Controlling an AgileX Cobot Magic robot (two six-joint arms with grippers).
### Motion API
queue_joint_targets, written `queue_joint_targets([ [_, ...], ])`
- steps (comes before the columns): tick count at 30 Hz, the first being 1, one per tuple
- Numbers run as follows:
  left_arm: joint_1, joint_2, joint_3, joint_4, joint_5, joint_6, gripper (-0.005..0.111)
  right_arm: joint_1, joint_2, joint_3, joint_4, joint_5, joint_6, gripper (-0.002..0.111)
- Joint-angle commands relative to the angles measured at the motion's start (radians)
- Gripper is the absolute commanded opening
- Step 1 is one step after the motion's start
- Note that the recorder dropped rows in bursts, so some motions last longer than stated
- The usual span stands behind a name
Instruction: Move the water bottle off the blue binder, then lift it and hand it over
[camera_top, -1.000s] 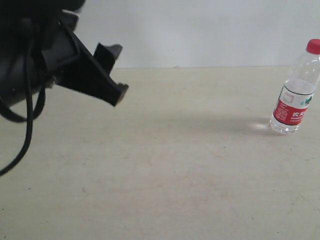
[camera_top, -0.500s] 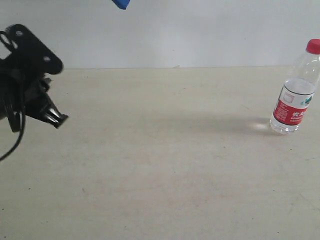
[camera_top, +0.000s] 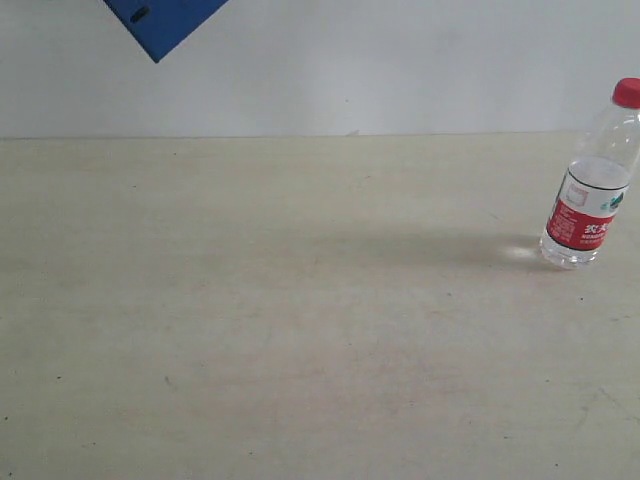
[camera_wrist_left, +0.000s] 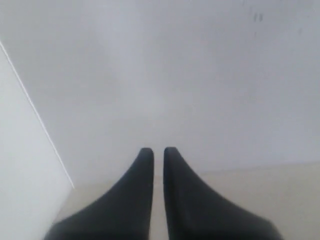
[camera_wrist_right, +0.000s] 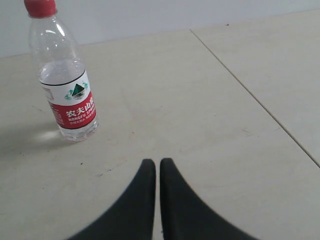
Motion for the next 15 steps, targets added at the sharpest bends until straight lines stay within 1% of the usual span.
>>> queue_joint_targets([
  [1, 0.005, -0.302, 0.047, 0.017, 0.204, 0.015, 0.005, 0.002, -0.003, 0.002, -0.005, -0.009, -0.009, 0.001],
  [4, 0.005, -0.464, 0.094, 0.017, 0.365, 0.017, 0.005, 0.002, -0.003, 0.002, -0.005, -0.009, -0.009, 0.001],
  [8, 0.005, -0.608, 0.190, 0.021, 0.524, -0.027, 0.005, 0.002, -0.003, 0.002, -0.001, -0.009, -0.009, 0.001],
  [10, 0.005, -0.644, 0.261, 0.021, 0.539, -0.087, 0.005, 0.002, -0.003, 0.002, 0.009, -0.009, -0.009, 0.001],
  [11, 0.005, -0.649, 0.292, 0.021, 0.531, -0.150, 0.005, 0.002, -0.003, 0.002, 0.011, -0.009, -0.009, 0.001],
  [15, 0.005, -0.630, 0.439, 0.019, 0.442, -0.394, 0.005, 0.002, -0.003, 0.002, 0.011, -0.011, -0.009, 0.001],
])
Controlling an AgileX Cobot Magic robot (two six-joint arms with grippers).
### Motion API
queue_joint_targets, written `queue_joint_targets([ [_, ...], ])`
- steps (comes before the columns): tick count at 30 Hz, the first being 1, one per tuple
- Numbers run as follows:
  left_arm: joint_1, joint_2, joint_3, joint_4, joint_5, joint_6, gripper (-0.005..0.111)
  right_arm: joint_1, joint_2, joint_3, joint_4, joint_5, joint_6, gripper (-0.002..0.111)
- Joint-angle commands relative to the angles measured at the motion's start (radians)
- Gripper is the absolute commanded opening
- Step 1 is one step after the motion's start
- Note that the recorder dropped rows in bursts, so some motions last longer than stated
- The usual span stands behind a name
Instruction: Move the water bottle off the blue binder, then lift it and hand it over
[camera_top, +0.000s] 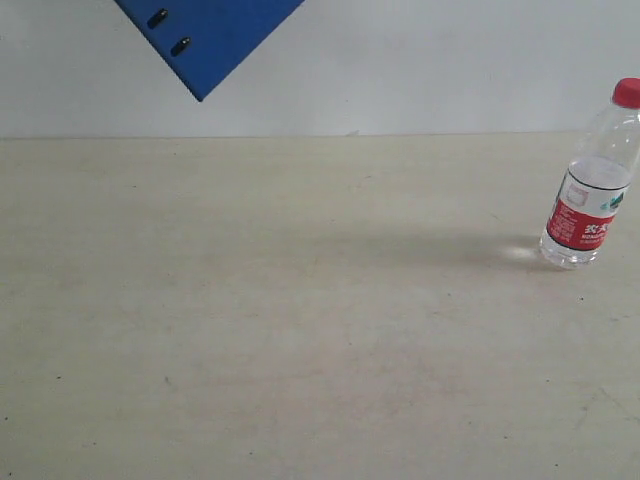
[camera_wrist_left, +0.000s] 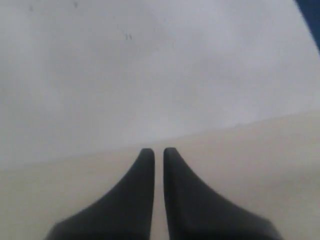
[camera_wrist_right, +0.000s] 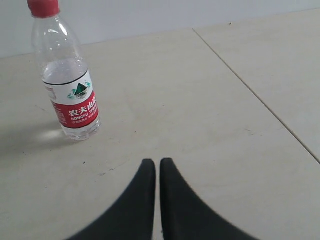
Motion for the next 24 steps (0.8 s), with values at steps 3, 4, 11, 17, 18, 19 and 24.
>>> queue_joint_targets([
  [3, 0.005, 0.030, 0.217, 0.004, -0.211, -0.285, 0.005, 0.002, -0.003, 0.002, 0.003, -0.007, -0.005, 0.001],
  [4, 0.005, 0.039, 0.241, 0.004, -0.268, -0.285, 0.005, 0.002, -0.003, 0.002, 0.003, -0.007, -0.005, 0.001],
  [11, 0.005, 0.108, 0.274, -0.040, -0.381, -0.282, 0.005, 0.002, -0.003, 0.002, 0.005, -0.007, -0.005, 0.001],
  [17, 0.003, 0.118, 0.248, 0.064, -0.164, -0.280, 0.005, 0.002, -0.003, 0.002, 0.005, -0.007, -0.005, 0.001],
  [18, 0.003, 0.121, 0.248, 0.064, -0.162, -0.280, 0.005, 0.002, -0.003, 0.002, 0.005, -0.009, -0.005, 0.001],
  [19, 0.003, 0.129, 0.248, 0.064, -0.172, -0.280, 0.005, 0.002, -0.003, 0.002, 0.005, -0.012, -0.005, 0.001],
  [24, 0.003, 0.160, 0.248, 0.066, -0.237, -0.259, 0.005, 0.002, -0.003, 0.002, 0.005, -0.020, -0.007, 0.001],
])
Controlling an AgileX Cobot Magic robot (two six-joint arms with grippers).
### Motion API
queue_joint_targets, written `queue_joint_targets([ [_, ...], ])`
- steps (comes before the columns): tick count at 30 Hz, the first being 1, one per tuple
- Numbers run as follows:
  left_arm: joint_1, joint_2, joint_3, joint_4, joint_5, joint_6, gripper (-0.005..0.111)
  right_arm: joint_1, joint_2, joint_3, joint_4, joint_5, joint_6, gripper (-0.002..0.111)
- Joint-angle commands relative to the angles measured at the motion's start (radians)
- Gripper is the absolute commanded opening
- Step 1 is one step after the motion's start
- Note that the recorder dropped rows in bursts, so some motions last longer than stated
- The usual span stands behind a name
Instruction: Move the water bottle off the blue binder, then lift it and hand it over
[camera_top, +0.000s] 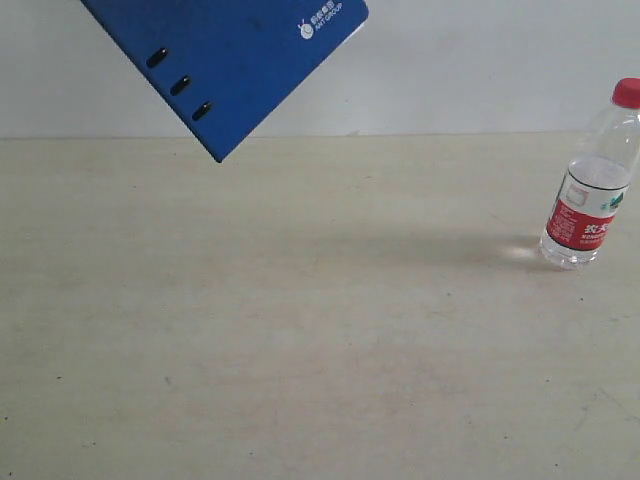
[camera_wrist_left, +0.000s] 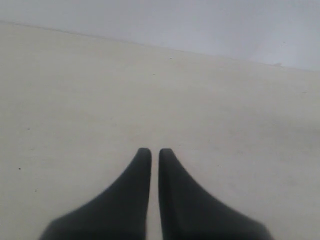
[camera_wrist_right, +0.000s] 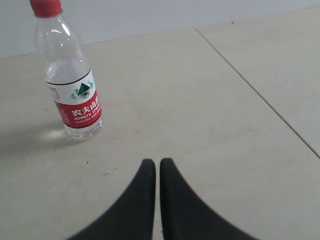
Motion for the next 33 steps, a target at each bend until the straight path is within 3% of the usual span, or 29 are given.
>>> queue_joint_targets([
  [1, 0.003, 0.020, -0.008, 0.012, -0.055, 0.004, 0.005, 0.002, -0.003, 0.002, -0.004, -0.014, -0.007, 0.001],
  [17, 0.003, 0.020, -0.008, 0.012, -0.068, -0.044, 0.005, 0.002, -0.003, 0.002, -0.004, -0.006, -0.029, 0.001],
  [25, 0.015, -0.318, -0.006, 0.012, -0.070, -0.044, 0.005, 0.002, -0.003, 0.002, -0.009, 0.006, -0.029, 0.001],
  [30, 0.019, -0.397, -0.006, 0.012, -0.068, -0.044, 0.005, 0.002, -0.003, 0.002, -0.009, 0.006, -0.029, 0.001],
  [33, 0.150, -0.435, 0.005, 0.012, 0.011, -0.044, 0.005, 0.002, -0.003, 0.002, -0.009, 0.006, -0.029, 0.001],
])
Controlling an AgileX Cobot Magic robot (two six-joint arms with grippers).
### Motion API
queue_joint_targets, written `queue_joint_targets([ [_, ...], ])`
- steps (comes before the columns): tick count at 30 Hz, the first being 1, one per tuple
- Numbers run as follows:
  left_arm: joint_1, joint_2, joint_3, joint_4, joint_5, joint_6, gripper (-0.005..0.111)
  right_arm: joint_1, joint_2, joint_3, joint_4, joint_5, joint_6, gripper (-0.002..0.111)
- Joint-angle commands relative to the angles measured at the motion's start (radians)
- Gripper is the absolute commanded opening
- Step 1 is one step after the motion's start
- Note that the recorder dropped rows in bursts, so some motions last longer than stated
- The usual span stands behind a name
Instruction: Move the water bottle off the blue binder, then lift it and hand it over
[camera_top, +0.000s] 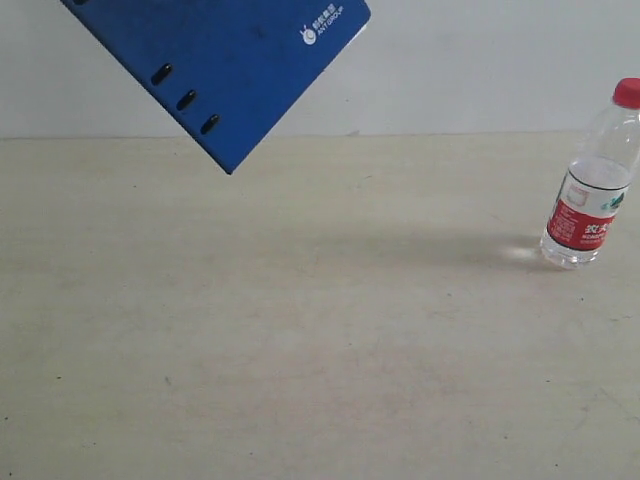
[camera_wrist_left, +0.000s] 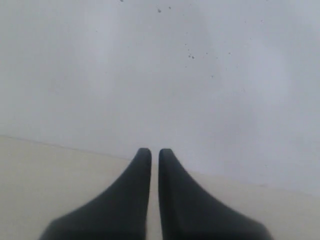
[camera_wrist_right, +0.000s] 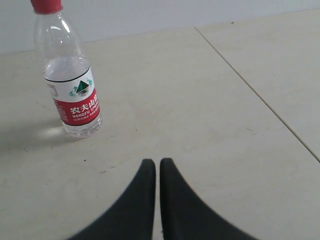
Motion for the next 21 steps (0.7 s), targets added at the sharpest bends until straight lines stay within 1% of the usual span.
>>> queue_joint_targets([
  [1, 0.153, -0.038, 0.011, 0.008, 0.115, 0.001, 0.005, 0.002, -0.003, 0.002, -0.011, -0.002, -0.012, 0.001],
  [2, 0.184, -0.038, 0.011, 0.008, 0.202, 0.024, 0.005, 0.002, -0.006, 0.002, -0.014, 0.002, -0.009, 0.001],
  [3, 0.198, -0.038, 0.011, 0.008, 0.295, 0.025, 0.005, 0.002, -0.004, 0.002, -0.007, 0.002, -0.009, 0.001],
  [5, 0.200, -0.038, 0.011, 0.004, 0.444, 0.025, 0.005, 0.002, -0.004, 0.002, -0.005, 0.000, -0.009, 0.001],
  [7, 0.200, -0.038, 0.011, 0.004, 0.492, 0.025, 0.005, 0.002, -0.004, 0.002, -0.005, 0.000, -0.009, 0.001],
  [10, 0.200, -0.038, 0.011, 0.007, 0.501, 0.062, 0.005, 0.002, -0.004, 0.002, -0.005, 0.000, -0.009, 0.001],
  [12, 0.200, -0.038, 0.011, 0.003, 0.480, 0.057, 0.005, 0.002, -0.004, 0.002, -0.005, 0.000, -0.009, 0.001],
  [14, 0.200, -0.038, 0.011, -0.042, 0.405, 0.013, 0.005, 0.002, -0.004, 0.002, -0.007, 0.000, -0.009, 0.001],
  [16, 0.200, -0.038, -0.003, -0.125, 0.237, -0.005, 0.005, 0.002, -0.004, 0.002, -0.007, 0.000, -0.009, 0.001],
  [17, 0.200, -0.038, -0.017, -0.028, 0.141, -0.042, 0.005, 0.002, -0.004, 0.002, -0.007, 0.000, -0.009, 0.001],
  [19, 0.200, -0.038, -0.012, 0.230, 0.022, -0.156, 0.005, 0.002, -0.004, 0.002, -0.007, 0.000, -0.009, 0.001],
  [21, 0.200, -0.038, 0.015, 0.518, -0.012, -0.394, 0.005, 0.002, -0.004, 0.002, -0.007, 0.000, -0.009, 0.001],
])
